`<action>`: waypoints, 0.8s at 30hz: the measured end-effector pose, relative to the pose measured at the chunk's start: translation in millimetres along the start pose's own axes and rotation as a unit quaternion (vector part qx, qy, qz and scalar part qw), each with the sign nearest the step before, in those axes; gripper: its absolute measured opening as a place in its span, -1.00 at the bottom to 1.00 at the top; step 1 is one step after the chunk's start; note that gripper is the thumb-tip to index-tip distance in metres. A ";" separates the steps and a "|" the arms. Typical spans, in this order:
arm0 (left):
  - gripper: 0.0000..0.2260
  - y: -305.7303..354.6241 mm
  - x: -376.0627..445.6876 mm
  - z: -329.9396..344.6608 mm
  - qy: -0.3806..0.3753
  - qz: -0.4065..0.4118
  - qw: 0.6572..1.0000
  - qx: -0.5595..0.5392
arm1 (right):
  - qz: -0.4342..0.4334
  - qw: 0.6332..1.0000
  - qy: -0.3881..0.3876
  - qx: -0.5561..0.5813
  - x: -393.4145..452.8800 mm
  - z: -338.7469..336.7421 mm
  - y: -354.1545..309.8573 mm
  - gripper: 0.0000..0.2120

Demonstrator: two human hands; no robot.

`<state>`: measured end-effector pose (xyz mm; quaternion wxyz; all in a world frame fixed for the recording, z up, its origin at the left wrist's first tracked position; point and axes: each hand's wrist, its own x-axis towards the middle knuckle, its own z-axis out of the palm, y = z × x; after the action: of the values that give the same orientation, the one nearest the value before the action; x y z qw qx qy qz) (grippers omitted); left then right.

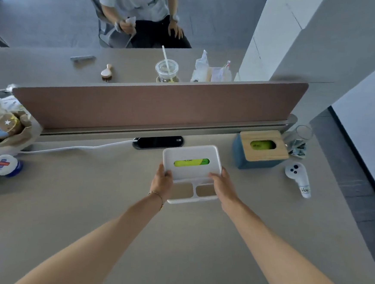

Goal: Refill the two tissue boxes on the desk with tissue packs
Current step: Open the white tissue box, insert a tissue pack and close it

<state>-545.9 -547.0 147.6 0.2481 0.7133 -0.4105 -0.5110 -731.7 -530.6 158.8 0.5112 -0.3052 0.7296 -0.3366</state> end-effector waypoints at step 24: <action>-0.19 13.6 21.5 80.9 -0.022 0.129 0.970 0.204 | -0.338 0.791 0.016 -0.510 46.5 -15.8 53.0 -0.37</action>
<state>-622.8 -567.1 118.2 0.1521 0.6784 -0.6000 -0.3958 -765.6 -533.4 95.0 0.1230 -0.7436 0.6533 -0.0716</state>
